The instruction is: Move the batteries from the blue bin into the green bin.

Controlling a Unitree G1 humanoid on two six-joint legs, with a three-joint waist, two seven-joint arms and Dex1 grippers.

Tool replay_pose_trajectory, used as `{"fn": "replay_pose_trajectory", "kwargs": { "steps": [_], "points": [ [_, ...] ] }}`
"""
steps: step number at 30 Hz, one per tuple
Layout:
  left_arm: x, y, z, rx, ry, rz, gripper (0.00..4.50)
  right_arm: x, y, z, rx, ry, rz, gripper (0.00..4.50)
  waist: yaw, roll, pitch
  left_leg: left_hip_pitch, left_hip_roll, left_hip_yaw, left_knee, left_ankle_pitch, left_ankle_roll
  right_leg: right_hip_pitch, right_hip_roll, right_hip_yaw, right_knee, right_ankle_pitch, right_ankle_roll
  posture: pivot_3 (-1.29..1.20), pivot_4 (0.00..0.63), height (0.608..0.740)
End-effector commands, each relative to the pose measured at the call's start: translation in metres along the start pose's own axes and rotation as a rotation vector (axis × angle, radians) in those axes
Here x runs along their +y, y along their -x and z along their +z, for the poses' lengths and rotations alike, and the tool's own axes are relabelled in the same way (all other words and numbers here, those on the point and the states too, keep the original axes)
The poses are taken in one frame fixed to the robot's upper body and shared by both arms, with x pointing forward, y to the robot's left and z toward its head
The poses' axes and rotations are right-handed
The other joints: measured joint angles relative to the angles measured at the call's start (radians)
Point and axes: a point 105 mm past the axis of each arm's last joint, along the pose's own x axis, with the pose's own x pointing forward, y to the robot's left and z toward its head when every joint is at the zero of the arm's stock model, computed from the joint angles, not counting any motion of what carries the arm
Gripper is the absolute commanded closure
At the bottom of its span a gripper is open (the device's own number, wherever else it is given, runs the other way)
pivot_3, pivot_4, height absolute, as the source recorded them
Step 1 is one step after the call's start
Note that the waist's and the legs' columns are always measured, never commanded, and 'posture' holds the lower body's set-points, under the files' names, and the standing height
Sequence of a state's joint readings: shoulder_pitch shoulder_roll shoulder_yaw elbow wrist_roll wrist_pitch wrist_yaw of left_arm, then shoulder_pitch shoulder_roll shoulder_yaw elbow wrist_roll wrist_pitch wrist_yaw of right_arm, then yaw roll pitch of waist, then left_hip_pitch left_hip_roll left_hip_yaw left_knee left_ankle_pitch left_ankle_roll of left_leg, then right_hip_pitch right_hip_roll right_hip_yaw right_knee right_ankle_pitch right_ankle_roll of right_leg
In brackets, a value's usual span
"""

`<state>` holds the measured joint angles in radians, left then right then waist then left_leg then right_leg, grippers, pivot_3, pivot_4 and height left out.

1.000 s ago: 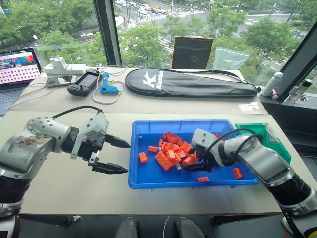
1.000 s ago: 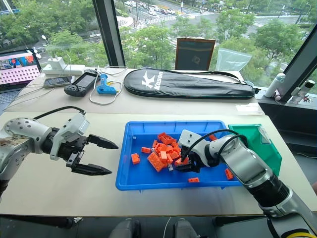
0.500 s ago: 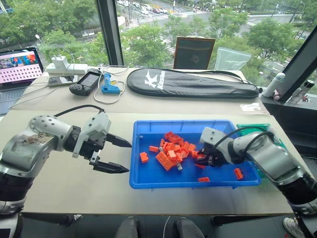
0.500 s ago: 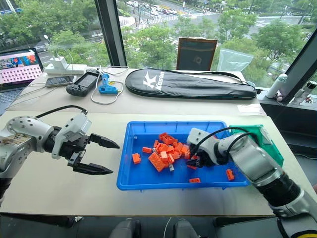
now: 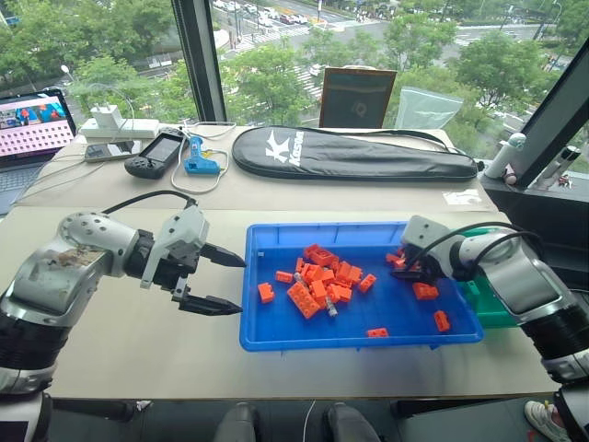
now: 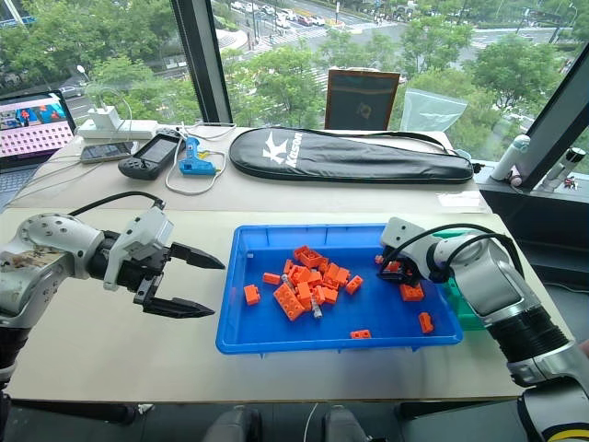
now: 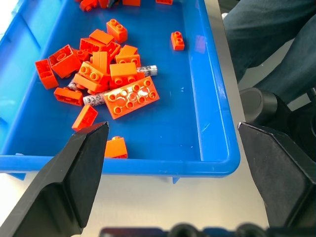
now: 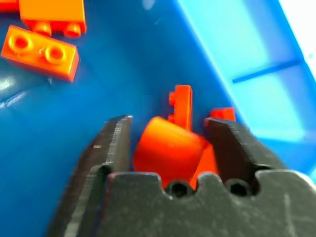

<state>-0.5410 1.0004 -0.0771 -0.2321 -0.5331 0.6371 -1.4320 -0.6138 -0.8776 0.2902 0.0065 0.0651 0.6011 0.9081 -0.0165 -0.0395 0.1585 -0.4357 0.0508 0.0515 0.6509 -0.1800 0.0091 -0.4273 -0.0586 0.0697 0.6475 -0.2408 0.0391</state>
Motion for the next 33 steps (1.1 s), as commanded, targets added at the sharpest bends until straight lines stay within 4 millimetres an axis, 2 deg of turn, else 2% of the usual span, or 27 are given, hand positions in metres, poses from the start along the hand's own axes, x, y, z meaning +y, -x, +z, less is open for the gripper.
{"fn": "replay_pose_trajectory", "kwargs": {
  "steps": [1, 2, 6, 13, 17, 25, 29, 33],
  "points": [
    [0.000, 0.001, 0.009, 0.000, -0.039, 0.004, 0.00, -0.001, 0.018, 0.044, -0.172, 0.015, 0.013, 0.04, 0.000, 0.000, 0.000, 0.000, 0.000, 0.000, 0.000, 0.000, 0.000, 0.000, 0.000, 0.000, 0.000, 0.000, 0.000, 0.00, 0.150, 0.733],
    [0.000, 0.001, 0.009, 0.000, -0.039, 0.004, 0.00, 0.003, 0.019, 0.050, -0.192, 0.015, 0.034, 0.04, 0.000, 0.000, 0.000, 0.000, 0.000, 0.000, 0.000, 0.000, 0.000, 0.000, 0.000, 0.000, 0.000, 0.000, 0.000, 0.00, 0.150, 0.733],
    [0.000, 0.000, 0.011, -0.001, -0.042, 0.003, 0.00, 0.054, 0.018, 0.075, -0.282, 0.074, 0.268, 0.04, 0.002, 0.000, 0.000, 0.000, 0.000, -0.001, 0.000, 0.000, 0.000, 0.000, 0.000, 0.000, 0.000, 0.000, 0.000, 0.00, 0.150, 0.733],
    [0.001, 0.002, 0.017, -0.004, -0.052, 0.013, 0.00, 0.094, 0.000, 0.086, -0.336, 0.085, 0.392, 0.04, 0.004, 0.000, 0.000, 0.000, 0.000, -0.001, 0.001, 0.000, 0.000, 0.001, 0.000, 0.000, 0.000, 0.000, 0.000, 0.00, 0.150, 0.733],
    [0.001, 0.003, 0.016, 0.004, -0.052, 0.014, 0.00, 0.103, -0.008, 0.089, -0.334, 0.111, 0.415, 0.04, 0.003, 0.000, 0.000, 0.000, 0.000, 0.000, 0.001, 0.000, 0.000, 0.001, 0.000, 0.000, 0.000, 0.000, 0.000, 0.00, 0.150, 0.733],
    [0.000, 0.003, 0.018, 0.003, -0.056, 0.024, 0.00, 0.097, -0.020, 0.089, -0.311, 0.144, 0.382, 0.04, 0.003, 0.000, 0.000, 0.000, 0.000, 0.000, 0.001, 0.000, 0.000, 0.001, 0.000, 0.000, 0.000, 0.000, 0.000, 0.00, 0.150, 0.733],
    [-0.001, 0.003, 0.018, 0.003, -0.053, 0.023, 0.00, 0.099, -0.022, 0.088, -0.310, 0.145, 0.384, 0.04, 0.003, 0.000, 0.000, 0.000, 0.000, -0.001, 0.001, 0.000, 0.000, 0.001, 0.000, 0.000, 0.000, 0.000, 0.000, 0.00, 0.150, 0.733],
    [0.002, 0.002, 0.018, 0.003, -0.067, 0.044, 0.00, 0.105, -0.033, 0.084, -0.289, 0.151, 0.402, 0.04, 0.002, 0.000, 0.000, 0.000, 0.000, -0.001, 0.001, 0.000, 0.000, 0.001, 0.000, 0.000, 0.000, 0.000, 0.000, 0.00, 0.150, 0.733]
  ]
}}
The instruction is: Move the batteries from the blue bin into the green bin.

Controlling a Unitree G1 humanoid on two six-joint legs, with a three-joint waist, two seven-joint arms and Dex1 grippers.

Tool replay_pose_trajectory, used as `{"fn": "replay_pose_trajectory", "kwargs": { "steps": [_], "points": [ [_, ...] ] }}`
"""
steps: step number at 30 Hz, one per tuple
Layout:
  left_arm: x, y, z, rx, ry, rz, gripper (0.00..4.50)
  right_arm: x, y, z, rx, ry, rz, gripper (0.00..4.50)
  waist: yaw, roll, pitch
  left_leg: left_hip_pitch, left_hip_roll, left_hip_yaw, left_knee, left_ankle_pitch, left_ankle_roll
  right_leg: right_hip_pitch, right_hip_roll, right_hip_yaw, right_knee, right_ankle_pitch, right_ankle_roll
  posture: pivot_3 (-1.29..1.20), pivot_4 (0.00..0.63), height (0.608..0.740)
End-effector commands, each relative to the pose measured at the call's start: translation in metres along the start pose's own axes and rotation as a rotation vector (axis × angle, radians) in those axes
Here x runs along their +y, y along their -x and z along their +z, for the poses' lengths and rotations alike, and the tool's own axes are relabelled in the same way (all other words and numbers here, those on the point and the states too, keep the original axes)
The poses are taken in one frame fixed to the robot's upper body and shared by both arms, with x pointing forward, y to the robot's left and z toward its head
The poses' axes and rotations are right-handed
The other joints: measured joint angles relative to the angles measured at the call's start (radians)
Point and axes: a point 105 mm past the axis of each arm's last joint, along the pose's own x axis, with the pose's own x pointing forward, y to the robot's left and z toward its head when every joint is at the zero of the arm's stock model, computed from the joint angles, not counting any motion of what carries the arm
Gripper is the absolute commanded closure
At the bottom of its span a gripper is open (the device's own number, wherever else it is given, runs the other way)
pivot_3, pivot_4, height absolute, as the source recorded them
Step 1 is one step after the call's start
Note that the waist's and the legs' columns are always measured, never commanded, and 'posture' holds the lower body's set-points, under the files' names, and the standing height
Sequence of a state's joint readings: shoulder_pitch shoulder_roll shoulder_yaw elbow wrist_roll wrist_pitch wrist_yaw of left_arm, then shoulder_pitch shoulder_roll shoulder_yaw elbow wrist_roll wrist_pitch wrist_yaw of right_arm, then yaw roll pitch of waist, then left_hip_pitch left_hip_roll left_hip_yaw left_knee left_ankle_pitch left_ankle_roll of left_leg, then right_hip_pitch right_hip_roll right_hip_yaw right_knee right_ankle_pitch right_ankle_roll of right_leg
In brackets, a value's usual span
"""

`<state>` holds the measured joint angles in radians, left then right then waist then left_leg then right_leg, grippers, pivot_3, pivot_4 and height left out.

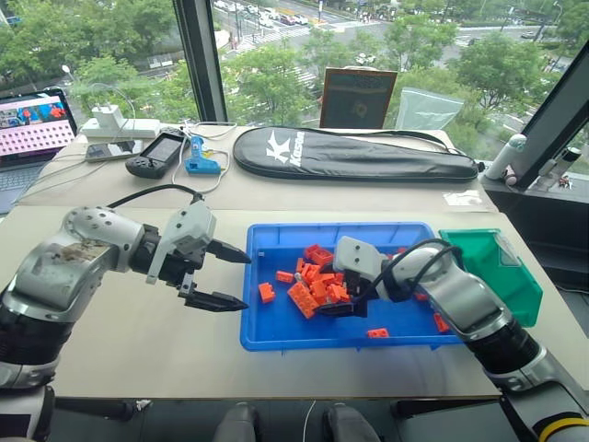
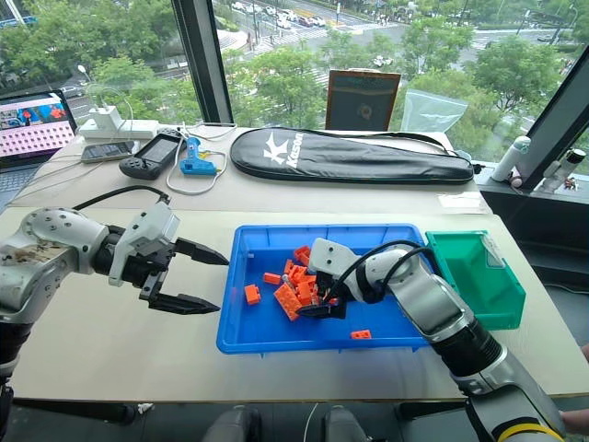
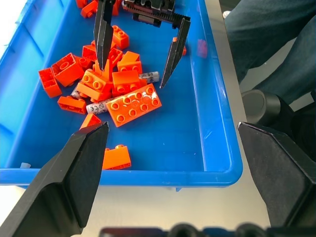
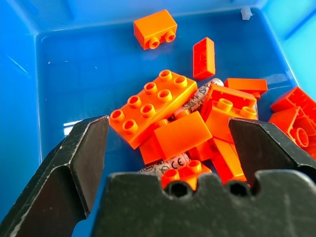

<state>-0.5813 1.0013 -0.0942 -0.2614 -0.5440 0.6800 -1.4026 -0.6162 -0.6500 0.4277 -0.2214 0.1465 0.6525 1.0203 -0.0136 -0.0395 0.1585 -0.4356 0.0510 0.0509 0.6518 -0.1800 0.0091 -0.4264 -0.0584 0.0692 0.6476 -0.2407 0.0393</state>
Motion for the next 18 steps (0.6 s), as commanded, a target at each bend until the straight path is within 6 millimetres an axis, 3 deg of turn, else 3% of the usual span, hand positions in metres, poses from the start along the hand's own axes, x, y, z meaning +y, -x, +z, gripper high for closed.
{"fn": "replay_pose_trajectory", "kwargs": {
  "steps": [1, 2, 5, 11, 18],
  "points": [
    [0.002, 0.005, 0.008, -0.005, -0.053, 0.037, 0.00, 0.001, -0.008, 0.001, 0.001, 0.044, 0.004, 0.04, -0.001, 0.000, 0.000, 0.000, 0.000, 0.000, 0.000, 0.000, 0.000, 0.000, 0.000, 0.000, 0.000, 0.000, 0.000, 0.00, 0.150, 0.733],
    [0.001, 0.005, 0.008, -0.004, -0.051, 0.035, 0.00, 0.002, -0.010, -0.001, 0.007, 0.038, 0.009, 0.04, -0.001, 0.000, 0.000, 0.000, 0.000, 0.000, 0.000, 0.000, 0.000, 0.000, 0.000, 0.000, 0.000, 0.000, 0.000, 0.00, 0.150, 0.733],
    [0.000, 0.006, 0.007, -0.002, -0.044, 0.030, 0.00, 0.006, -0.012, -0.007, 0.025, 0.025, 0.025, 0.70, 0.000, 0.000, 0.000, 0.000, 0.000, 0.000, 0.000, 0.000, 0.000, 0.000, 0.000, 0.000, 0.000, 0.000, 0.000, 0.00, 0.150, 0.733],
    [0.000, 0.007, 0.005, -0.001, -0.040, 0.027, 0.00, 0.004, -0.010, -0.007, 0.023, 0.021, 0.016, 2.81, 0.000, 0.000, 0.000, 0.000, 0.000, 0.000, 0.000, 0.000, 0.000, 0.000, 0.000, 0.000, 0.000, 0.000, 0.000, 0.00, 0.150, 0.733],
    [0.000, 0.006, 0.002, 0.000, -0.039, 0.021, 0.00, 0.000, 0.004, 0.011, -0.025, 0.029, -0.001, 2.96, 0.000, 0.000, 0.000, 0.000, 0.000, 0.000, 0.000, 0.000, 0.000, 0.000, 0.000, 0.000, 0.000, 0.000, 0.000, 0.00, 0.150, 0.733]
  ]
}}
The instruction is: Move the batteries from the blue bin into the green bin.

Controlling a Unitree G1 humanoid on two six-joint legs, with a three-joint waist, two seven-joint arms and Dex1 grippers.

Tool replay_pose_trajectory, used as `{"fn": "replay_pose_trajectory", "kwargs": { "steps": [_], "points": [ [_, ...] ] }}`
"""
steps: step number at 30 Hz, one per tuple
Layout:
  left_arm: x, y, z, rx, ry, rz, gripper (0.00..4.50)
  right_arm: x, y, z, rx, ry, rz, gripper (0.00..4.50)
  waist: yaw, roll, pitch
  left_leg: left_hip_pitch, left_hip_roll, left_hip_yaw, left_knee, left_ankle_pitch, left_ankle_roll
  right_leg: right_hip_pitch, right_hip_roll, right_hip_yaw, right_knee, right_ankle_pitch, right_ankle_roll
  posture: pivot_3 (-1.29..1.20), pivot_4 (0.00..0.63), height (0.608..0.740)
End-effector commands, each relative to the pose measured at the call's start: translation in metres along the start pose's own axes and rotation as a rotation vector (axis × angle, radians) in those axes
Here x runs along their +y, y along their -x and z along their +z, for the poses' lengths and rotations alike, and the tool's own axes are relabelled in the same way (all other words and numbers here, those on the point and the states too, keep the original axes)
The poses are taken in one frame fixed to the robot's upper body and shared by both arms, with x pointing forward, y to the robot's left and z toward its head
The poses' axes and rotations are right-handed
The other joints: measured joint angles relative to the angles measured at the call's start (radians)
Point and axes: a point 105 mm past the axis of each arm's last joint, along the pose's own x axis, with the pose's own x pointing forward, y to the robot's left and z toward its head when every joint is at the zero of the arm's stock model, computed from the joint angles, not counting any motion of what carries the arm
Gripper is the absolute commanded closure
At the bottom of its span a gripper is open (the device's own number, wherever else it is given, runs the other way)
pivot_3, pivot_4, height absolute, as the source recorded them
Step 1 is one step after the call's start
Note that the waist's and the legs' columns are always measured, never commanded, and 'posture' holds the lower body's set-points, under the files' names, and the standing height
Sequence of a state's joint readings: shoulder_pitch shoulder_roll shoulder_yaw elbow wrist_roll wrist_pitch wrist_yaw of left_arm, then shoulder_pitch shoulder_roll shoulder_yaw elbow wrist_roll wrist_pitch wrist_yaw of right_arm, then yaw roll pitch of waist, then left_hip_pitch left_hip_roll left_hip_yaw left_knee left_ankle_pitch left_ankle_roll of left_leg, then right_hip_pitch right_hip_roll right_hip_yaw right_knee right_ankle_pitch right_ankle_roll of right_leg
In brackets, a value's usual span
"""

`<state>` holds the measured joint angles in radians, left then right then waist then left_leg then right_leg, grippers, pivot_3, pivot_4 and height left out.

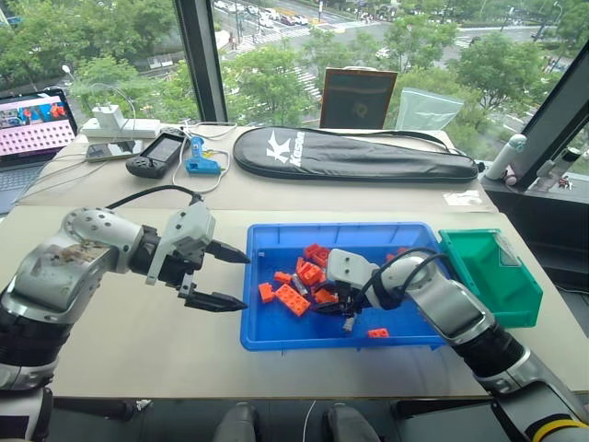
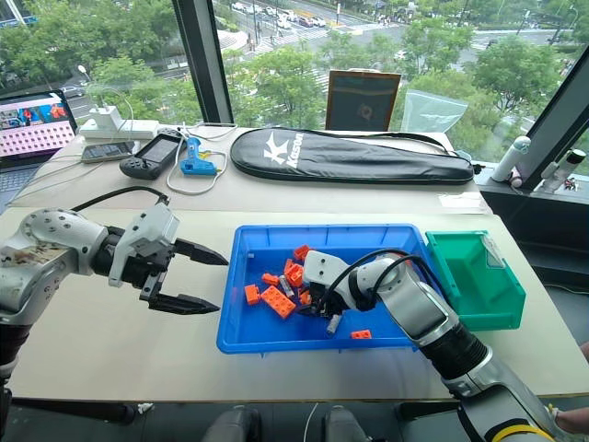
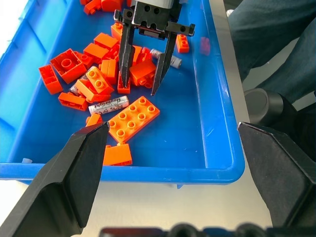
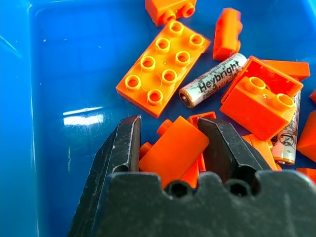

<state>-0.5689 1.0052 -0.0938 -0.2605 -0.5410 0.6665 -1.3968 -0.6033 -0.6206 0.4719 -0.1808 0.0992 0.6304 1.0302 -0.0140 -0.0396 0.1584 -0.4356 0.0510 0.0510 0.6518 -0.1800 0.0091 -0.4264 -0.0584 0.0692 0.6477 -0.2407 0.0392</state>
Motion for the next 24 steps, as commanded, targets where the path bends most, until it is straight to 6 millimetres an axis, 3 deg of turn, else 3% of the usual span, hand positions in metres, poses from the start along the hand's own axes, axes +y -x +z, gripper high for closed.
{"fn": "replay_pose_trajectory", "kwargs": {
  "steps": [1, 5, 10, 14, 16, 18, 22, 24],
  "points": [
    [0.000, 0.006, 0.005, -0.005, -0.038, 0.013, 0.00, -0.008, 0.023, 0.025, -0.068, 0.031, -0.043, 2.96, 0.000, 0.000, 0.000, 0.000, 0.000, 0.000, 0.000, 0.000, 0.000, 0.000, 0.000, 0.000, 0.000, 0.000, 0.000, 0.00, 0.150, 0.733],
    [0.000, 0.005, 0.003, -0.007, -0.041, 0.009, 0.00, -0.023, 0.049, 0.024, -0.056, 0.012, -0.114, 2.96, 0.001, 0.000, 0.000, 0.000, 0.000, 0.000, 0.000, 0.000, 0.000, 0.000, 0.000, 0.000, 0.000, 0.000, 0.000, 0.00, 0.150, 0.733],
    [0.001, 0.004, 0.001, -0.010, -0.042, 0.002, 0.00, -0.058, 0.091, -0.009, 0.056, -0.055, -0.311, 2.96, 0.004, 0.000, 0.000, 0.000, 0.000, 0.000, 0.000, 0.000, 0.000, 0.000, -0.001, 0.000, -0.001, 0.000, 0.000, 0.00, 0.150, 0.733],
    [0.001, 0.004, 0.001, -0.012, -0.039, -0.007, 0.00, -0.072, 0.108, -0.035, 0.131, -0.083, -0.396, 2.96, 0.002, 0.000, 0.000, 0.000, 0.000, 0.000, 0.000, 0.000, 0.000, 0.000, -0.001, 0.000, -0.001, 0.000, 0.000, 0.00, 0.150, 0.733],
    [0.001, 0.003, 0.001, -0.012, -0.038, -0.010, 0.00, -0.073, 0.114, -0.048, 0.183, -0.074, -0.412, 1.96, -0.001, 0.000, 0.000, 0.000, 0.000, 0.000, 0.000, 0.000, 0.000, 0.000, 0.000, 0.000, 0.000, 0.000, 0.000, 0.00, 0.150, 0.733],
    [0.002, 0.003, 0.001, -0.011, -0.038, -0.011, 0.00, -0.073, 0.119, -0.055, 0.214, -0.053, -0.424, 1.36, -0.002, 0.000, 0.000, 0.000, 0.000, 0.000, 0.000, 0.000, 0.000, 0.000, 0.000, 0.000, 0.000, 0.000, 0.000, 0.00, 0.150, 0.733],
    [0.002, 0.002, 0.000, -0.010, -0.036, -0.015, 0.00, -0.064, 0.120, -0.039, 0.154, -0.024, -0.360, 0.01, -0.005, 0.000, 0.000, 0.000, 0.000, 0.001, 0.000, 0.000, 0.000, 0.000, 0.000, 0.000, 0.000, 0.000, 0.000, 0.00, 0.150, 0.733],
    [0.002, 0.001, 0.000, -0.009, -0.033, -0.018, 0.00, -0.045, 0.113, -0.033, 0.144, 0.018, -0.223, 0.01, -0.003, 0.000, 0.000, 0.000, 0.000, 0.000, 0.000, 0.000, 0.000, 0.000, 0.000, 0.000, 0.000, 0.000, 0.000, 0.00, 0.150, 0.733]
  ]
}}
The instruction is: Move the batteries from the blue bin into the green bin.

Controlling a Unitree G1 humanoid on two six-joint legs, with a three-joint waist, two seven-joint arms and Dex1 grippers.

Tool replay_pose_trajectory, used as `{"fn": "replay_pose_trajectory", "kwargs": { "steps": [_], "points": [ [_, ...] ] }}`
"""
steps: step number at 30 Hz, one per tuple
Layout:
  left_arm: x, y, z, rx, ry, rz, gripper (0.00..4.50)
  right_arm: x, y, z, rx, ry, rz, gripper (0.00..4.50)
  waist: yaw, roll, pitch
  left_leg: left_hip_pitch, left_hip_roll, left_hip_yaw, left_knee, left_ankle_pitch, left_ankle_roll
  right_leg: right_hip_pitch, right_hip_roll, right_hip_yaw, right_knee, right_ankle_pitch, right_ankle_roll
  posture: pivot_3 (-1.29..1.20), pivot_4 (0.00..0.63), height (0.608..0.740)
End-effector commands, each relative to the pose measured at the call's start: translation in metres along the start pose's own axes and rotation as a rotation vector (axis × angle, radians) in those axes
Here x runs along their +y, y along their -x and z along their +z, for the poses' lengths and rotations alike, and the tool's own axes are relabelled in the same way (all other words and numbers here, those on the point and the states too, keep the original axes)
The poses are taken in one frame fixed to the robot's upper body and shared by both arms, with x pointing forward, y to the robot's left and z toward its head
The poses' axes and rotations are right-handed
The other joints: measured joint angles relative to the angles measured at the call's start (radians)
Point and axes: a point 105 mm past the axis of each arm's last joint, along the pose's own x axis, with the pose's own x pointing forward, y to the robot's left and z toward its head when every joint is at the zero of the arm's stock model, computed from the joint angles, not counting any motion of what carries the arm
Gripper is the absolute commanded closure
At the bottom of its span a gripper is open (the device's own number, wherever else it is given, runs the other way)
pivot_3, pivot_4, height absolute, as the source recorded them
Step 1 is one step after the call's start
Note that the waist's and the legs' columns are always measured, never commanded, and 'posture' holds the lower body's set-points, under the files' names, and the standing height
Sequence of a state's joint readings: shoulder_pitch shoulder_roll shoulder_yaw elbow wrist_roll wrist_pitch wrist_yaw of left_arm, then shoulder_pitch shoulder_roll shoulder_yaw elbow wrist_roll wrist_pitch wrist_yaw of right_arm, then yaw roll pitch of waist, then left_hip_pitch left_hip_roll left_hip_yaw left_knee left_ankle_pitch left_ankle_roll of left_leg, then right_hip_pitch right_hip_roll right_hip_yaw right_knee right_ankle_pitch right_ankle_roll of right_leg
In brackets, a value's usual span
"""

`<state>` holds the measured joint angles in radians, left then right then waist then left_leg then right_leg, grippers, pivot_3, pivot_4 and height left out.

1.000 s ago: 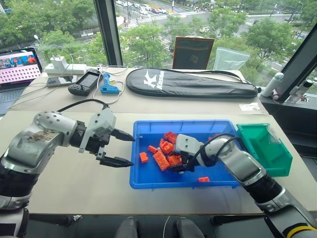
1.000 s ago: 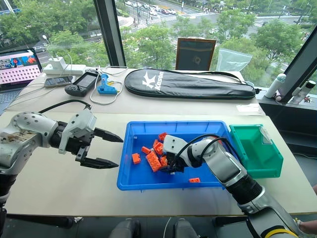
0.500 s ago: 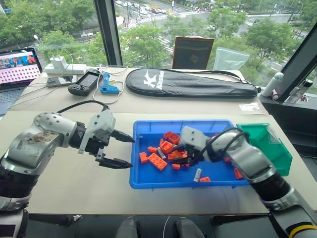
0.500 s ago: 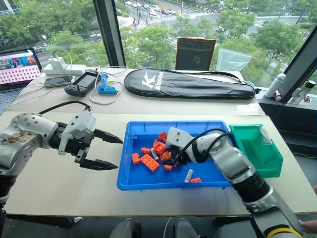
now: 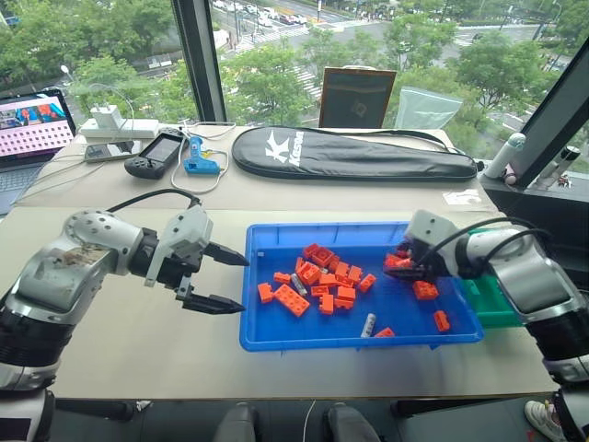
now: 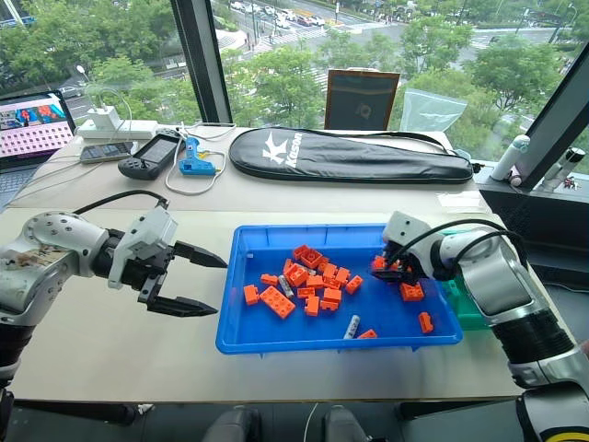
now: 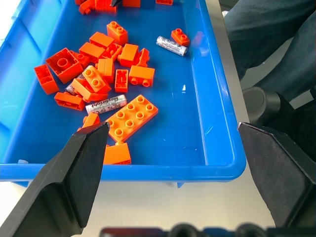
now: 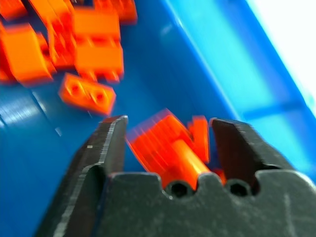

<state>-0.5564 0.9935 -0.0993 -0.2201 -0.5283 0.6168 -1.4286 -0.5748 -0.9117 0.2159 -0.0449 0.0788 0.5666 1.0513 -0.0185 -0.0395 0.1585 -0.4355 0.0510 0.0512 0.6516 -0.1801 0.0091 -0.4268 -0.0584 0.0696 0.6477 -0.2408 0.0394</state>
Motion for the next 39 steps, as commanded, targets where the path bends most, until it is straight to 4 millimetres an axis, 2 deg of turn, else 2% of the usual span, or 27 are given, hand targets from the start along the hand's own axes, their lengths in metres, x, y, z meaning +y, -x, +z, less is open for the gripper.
{"fn": "replay_pose_trajectory", "kwargs": {
  "steps": [1, 5, 9, 13, 17, 20, 24, 28, 32, 37, 39],
  "points": [
    [0.001, 0.001, 0.006, 0.003, -0.031, 0.001, 0.00, 0.025, 0.012, 0.023, -0.081, 0.129, 0.168, 0.01, 0.003, 0.000, 0.000, 0.000, 0.000, 0.000, 0.000, 0.000, 0.000, 0.000, 0.000, 0.000, 0.000, 0.000, 0.000, 0.00, 0.150, 0.733],
    [0.002, 0.001, 0.006, 0.006, -0.032, 0.000, 0.00, 0.047, 0.009, 0.032, -0.123, 0.197, 0.305, 0.01, 0.004, 0.000, 0.000, 0.000, 0.000, 0.000, 0.000, 0.000, 0.000, 0.001, 0.000, 0.000, 0.000, 0.000, 0.000, 0.00, 0.150, 0.733],
    [0.002, 0.000, 0.006, 0.009, -0.032, 0.001, 0.00, 0.063, 0.004, 0.026, -0.077, 0.280, 0.426, 0.01, 0.004, 0.000, 0.000, 0.000, 0.000, 0.000, 0.001, 0.000, 0.000, 0.001, 0.000, 0.000, 0.000, 0.000, 0.001, 0.00, 0.150, 0.733],
    [0.001, -0.001, 0.007, 0.011, -0.032, -0.001, 0.00, 0.059, -0.003, 0.024, -0.042, 0.393, 0.456, 0.01, 0.002, 0.000, 0.000, 0.000, 0.000, 0.000, 0.001, 0.000, 0.000, 0.001, 0.000, 0.000, 0.000, 0.000, 0.001, 0.00, 0.150, 0.733],
    [0.000, -0.001, 0.007, 0.011, -0.029, 0.001, 0.00, 0.054, -0.007, 0.022, -0.029, 0.457, 0.476, 1.00, 0.004, 0.000, 0.000, 0.000, 0.000, 0.000, 0.001, 0.000, 0.000, 0.000, 0.000, 0.000, 0.000, 0.000, 0.001, 0.00, 0.150, 0.733],
    [-0.002, 0.000, 0.005, 0.019, -0.022, 0.012, 0.00, 0.057, -0.009, 0.020, -0.027, 0.505, 0.505, 2.02, 0.004, 0.000, 0.000, 0.000, 0.000, 0.000, 0.001, 0.000, 0.000, 0.001, 0.000, 0.000, 0.000, 0.000, 0.001, 0.00, 0.150, 0.733],
    [-0.003, 0.001, 0.003, 0.029, -0.016, 0.019, 0.00, 0.060, -0.013, 0.020, -0.049, 0.549, 0.531, 2.02, 0.004, 0.000, 0.000, 0.000, 0.000, 0.000, 0.001, 0.000, 0.000, 0.001, 0.000, 0.000, 0.000, 0.000, 0.000, 0.00, 0.150, 0.733],
    [-0.002, 0.005, 0.005, 0.031, -0.016, 0.041, 0.00, 0.072, -0.015, 0.009, -0.048, 0.598, 0.596, 2.02, 0.004, 0.000, 0.000, 0.000, 0.000, 0.000, 0.002, 0.000, 0.000, 0.001, 0.000, 0.000, 0.000, 0.000, 0.000, 0.00, 0.150, 0.733],
    [-0.002, 0.006, 0.005, 0.032, -0.015, 0.047, 0.00, 0.073, -0.017, 0.009, -0.061, 0.610, 0.602, 2.02, 0.004, 0.000, 0.000, 0.000, 0.000, 0.000, 0.002, 0.000, 0.000, 0.001, 0.000, 0.000, 0.000, 0.000, 0.000, 0.00, 0.150, 0.733],
    [0.000, 0.003, 0.007, 0.024, -0.021, 0.055, 0.00, 0.083, -0.030, 0.000, -0.071, 0.638, 0.624, 2.02, 0.004, 0.000, 0.000, 0.000, 0.000, 0.000, 0.002, 0.000, 0.000, 0.001, 0.000, 0.000, 0.000, 0.000, 0.000, 0.00, 0.150, 0.733],
    [0.000, 0.003, 0.006, 0.023, -0.020, 0.054, 0.00, 0.088, -0.033, 0.000, -0.086, 0.644, 0.628, 2.53, 0.004, 0.000, 0.000, 0.000, 0.000, 0.000, 0.002, 0.000, 0.000, 0.001, 0.000, 0.000, 0.000, 0.000, 0.000, 0.00, 0.150, 0.733]
  ]
}}
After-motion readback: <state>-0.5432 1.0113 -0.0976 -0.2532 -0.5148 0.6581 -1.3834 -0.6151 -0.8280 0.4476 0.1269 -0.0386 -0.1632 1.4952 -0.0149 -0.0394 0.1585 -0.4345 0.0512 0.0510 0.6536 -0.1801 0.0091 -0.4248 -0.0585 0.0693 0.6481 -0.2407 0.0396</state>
